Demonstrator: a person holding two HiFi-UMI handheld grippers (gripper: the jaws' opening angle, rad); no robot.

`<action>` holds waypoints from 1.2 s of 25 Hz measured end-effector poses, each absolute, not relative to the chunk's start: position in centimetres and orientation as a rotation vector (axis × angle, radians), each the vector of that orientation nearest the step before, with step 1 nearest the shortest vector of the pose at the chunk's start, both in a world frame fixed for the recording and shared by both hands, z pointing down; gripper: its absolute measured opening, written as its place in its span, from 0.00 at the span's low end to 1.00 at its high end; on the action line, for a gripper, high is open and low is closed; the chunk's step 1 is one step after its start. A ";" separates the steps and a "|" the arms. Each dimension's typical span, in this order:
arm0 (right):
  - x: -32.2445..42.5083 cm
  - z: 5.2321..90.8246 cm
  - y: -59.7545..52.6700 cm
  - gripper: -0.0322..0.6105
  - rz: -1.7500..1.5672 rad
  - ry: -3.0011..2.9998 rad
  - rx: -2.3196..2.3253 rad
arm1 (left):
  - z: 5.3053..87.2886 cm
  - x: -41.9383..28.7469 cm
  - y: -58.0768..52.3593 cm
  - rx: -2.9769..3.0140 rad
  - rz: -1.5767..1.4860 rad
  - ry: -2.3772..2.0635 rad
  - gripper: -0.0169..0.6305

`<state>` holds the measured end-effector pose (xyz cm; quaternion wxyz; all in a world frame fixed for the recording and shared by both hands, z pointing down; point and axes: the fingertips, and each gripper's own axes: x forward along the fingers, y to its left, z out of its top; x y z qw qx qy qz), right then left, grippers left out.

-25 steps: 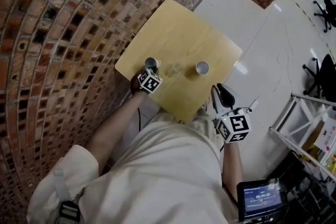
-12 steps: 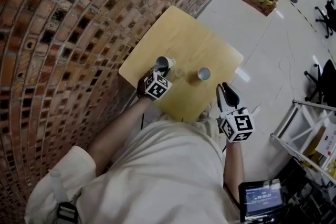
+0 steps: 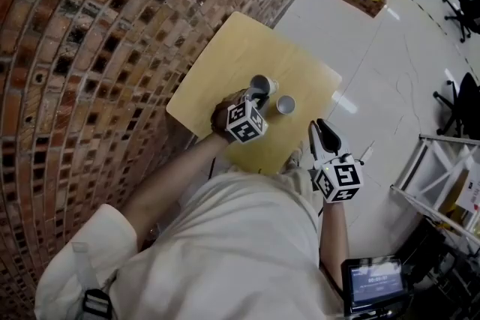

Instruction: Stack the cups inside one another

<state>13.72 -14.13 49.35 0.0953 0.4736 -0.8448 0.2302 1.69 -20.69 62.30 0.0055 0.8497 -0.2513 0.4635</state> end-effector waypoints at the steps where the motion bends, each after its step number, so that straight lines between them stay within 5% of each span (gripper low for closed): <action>1: 14.0 49.4 -14.0 0.15 0.685 -2.501 1.413 | 62.4 2.4 -20.4 2.675 1.467 -0.756 0.08; 30: 17.3 51.2 -12.1 0.14 0.800 -2.456 1.487 | 72.6 8.6 -16.5 2.637 1.907 -0.169 0.08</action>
